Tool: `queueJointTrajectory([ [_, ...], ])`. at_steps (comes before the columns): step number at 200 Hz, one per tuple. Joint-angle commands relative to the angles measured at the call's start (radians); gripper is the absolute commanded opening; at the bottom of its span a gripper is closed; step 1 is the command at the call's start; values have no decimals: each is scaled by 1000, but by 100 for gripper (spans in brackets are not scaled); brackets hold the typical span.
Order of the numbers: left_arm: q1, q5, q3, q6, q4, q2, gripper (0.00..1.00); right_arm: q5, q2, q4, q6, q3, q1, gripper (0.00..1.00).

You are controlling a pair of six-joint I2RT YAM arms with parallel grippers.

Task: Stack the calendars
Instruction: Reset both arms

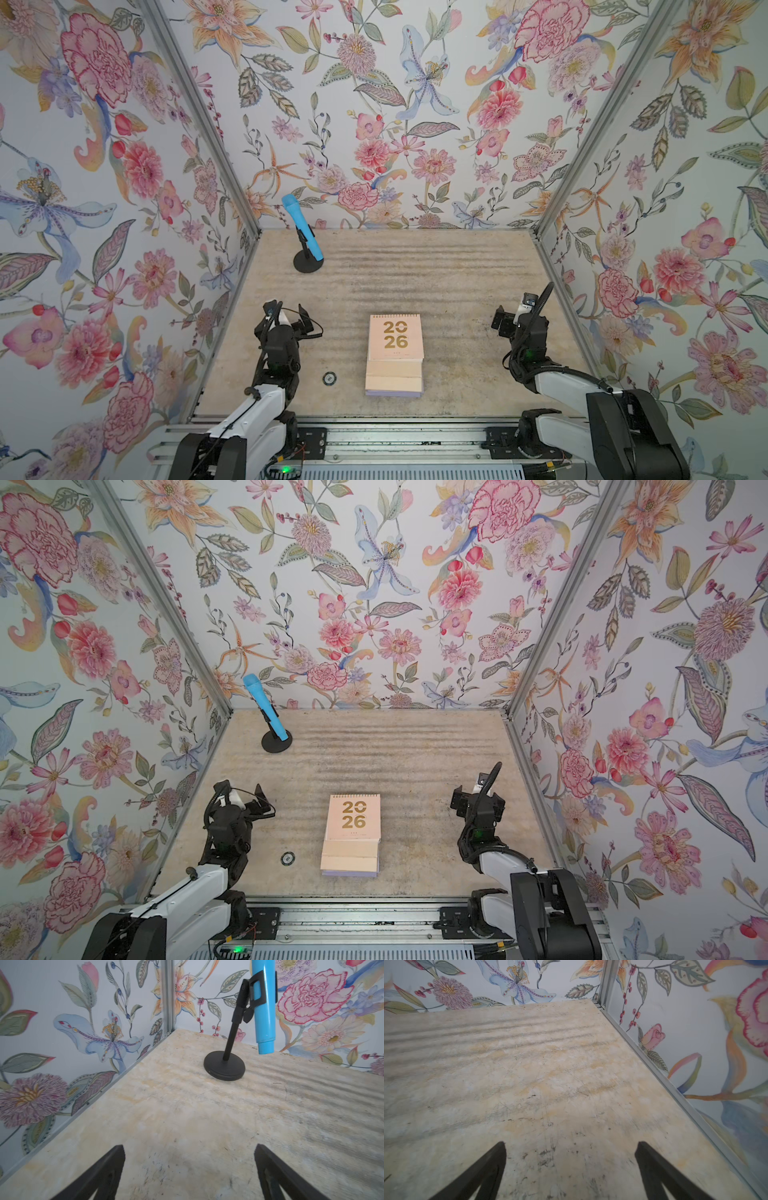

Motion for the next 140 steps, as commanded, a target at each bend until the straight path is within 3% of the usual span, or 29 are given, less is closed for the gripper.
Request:
queueJointTrajectory([
  [1,3,-81,6,157,279,19,100,-89,57,317,-49,-13,-66,99],
  [37,2,-53,9,309,428,163,100,-202,196,521,16,-42,-132,99],
  [57,1,-34,-25,381,623,258,100,-217,199,536,-2,-53,-121,99],
  [70,3,-49,-28,353,703,327,100,-232,227,571,-16,-57,-114,99],
  [94,2,54,-32,396,812,456,100,-229,355,735,-36,-62,-99,99],
  [110,-4,95,-31,421,921,567,100,-220,287,577,-28,-37,-98,99],
  [120,-8,77,-29,435,1007,657,100,-210,311,583,-42,-16,-88,99],
  [140,-3,46,26,391,799,601,100,-113,302,478,-61,33,-46,99],
])
